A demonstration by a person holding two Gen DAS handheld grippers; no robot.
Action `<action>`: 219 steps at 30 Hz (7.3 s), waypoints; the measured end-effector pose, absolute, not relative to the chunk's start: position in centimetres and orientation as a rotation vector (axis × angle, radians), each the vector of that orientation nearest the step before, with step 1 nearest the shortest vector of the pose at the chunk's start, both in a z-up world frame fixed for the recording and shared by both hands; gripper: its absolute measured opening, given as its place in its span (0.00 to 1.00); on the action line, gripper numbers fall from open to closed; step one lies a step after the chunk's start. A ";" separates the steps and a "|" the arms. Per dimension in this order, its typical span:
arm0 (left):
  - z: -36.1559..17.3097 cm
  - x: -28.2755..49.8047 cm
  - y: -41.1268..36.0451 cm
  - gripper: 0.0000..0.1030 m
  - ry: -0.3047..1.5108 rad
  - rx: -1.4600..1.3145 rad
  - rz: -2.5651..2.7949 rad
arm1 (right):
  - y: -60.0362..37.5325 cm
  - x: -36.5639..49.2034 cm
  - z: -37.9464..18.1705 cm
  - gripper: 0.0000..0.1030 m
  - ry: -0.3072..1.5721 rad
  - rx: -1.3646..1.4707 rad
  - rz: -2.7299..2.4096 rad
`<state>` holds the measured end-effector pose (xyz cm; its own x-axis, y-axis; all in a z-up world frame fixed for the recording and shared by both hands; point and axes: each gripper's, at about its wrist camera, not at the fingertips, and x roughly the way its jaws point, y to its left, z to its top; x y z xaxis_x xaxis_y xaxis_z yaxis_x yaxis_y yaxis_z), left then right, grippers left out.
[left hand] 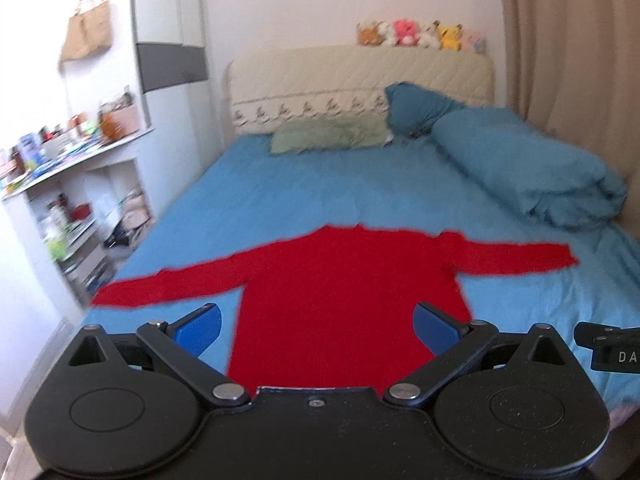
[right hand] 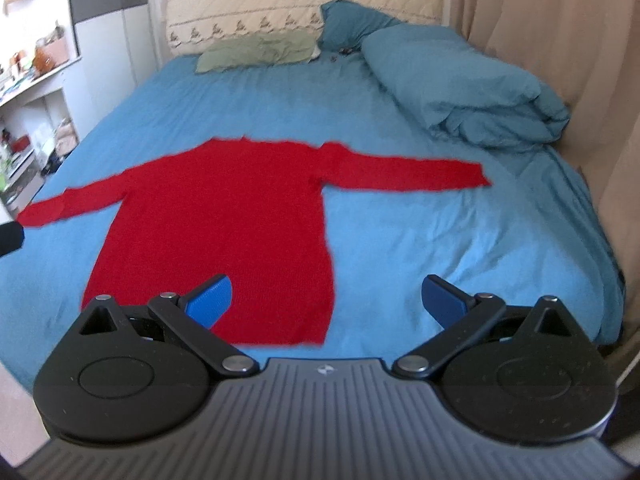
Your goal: Fold small clothes
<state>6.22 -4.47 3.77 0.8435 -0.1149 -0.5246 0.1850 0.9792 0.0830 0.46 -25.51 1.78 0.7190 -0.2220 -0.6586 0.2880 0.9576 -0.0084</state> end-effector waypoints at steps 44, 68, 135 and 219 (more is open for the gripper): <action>-22.6 54.0 -30.2 1.00 1.013 0.166 -0.305 | -66.8 34.8 -25.8 0.43 0.644 0.543 -0.813; -14.6 55.9 -4.9 1.00 0.931 0.171 -0.012 | -30.1 52.5 -13.4 0.20 0.491 0.243 0.142; -18.1 53.6 5.9 0.74 0.908 -0.086 0.108 | -32.3 42.6 -21.4 0.82 0.784 0.110 -0.042; -9.9 49.9 26.6 0.07 0.564 -0.368 0.274 | -16.9 46.8 -19.9 1.00 0.803 0.222 -0.068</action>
